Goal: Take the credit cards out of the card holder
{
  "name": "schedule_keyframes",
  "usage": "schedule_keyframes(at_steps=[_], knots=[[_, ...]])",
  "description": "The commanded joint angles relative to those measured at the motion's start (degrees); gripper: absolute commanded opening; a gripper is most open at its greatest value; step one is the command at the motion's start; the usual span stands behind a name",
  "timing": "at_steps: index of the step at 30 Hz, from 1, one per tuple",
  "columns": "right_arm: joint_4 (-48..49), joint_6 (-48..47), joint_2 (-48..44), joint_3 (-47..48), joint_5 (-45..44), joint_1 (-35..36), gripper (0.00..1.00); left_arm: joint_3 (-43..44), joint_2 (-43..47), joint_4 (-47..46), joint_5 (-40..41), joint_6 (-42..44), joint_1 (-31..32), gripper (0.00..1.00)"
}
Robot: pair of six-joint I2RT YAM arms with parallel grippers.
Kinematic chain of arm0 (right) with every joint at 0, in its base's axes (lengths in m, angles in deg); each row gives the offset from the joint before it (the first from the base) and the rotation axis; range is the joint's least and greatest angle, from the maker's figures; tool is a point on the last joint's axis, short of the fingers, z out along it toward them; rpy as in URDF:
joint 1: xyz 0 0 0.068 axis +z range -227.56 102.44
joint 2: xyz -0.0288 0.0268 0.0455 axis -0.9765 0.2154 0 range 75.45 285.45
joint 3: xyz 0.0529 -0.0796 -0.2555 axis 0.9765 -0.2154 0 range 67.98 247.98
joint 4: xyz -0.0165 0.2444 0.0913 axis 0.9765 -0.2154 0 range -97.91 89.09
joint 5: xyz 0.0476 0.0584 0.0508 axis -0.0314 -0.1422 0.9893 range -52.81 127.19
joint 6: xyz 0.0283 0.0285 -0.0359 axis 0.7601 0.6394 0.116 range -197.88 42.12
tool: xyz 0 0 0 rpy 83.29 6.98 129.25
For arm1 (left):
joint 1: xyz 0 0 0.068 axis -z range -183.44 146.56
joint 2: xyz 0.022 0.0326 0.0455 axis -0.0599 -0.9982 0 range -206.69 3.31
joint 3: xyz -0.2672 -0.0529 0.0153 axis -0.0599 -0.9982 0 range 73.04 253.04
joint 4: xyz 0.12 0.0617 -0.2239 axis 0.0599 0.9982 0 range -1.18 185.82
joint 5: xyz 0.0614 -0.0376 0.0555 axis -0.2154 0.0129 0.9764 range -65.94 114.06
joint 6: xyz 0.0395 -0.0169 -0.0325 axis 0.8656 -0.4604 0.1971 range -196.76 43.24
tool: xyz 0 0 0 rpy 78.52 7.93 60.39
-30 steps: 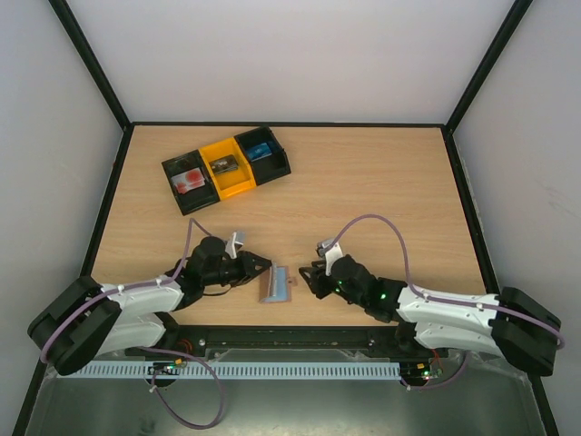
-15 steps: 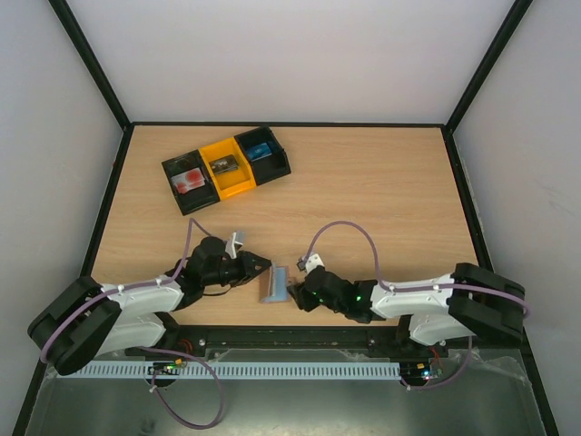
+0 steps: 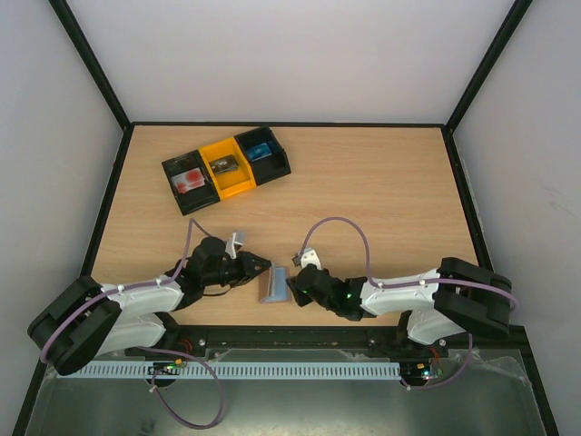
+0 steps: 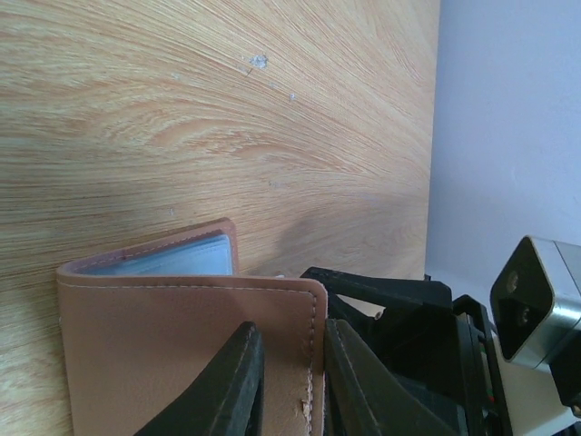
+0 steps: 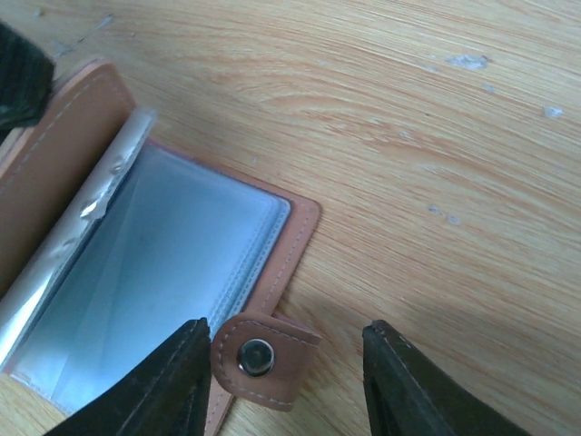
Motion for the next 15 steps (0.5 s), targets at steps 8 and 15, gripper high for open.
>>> schedule_keyframes(at_steps=[8,15], knots=[[-3.5,3.2,-6.2,-1.7,-6.7,0.4,0.37,1.8,-0.9,0.4,0.5,0.5,1.3,0.3],[-1.9,4.8,-7.0,-3.3,-4.9,0.4,0.28,2.5,-4.3,-1.6,0.6,0.3,2.9,0.29]])
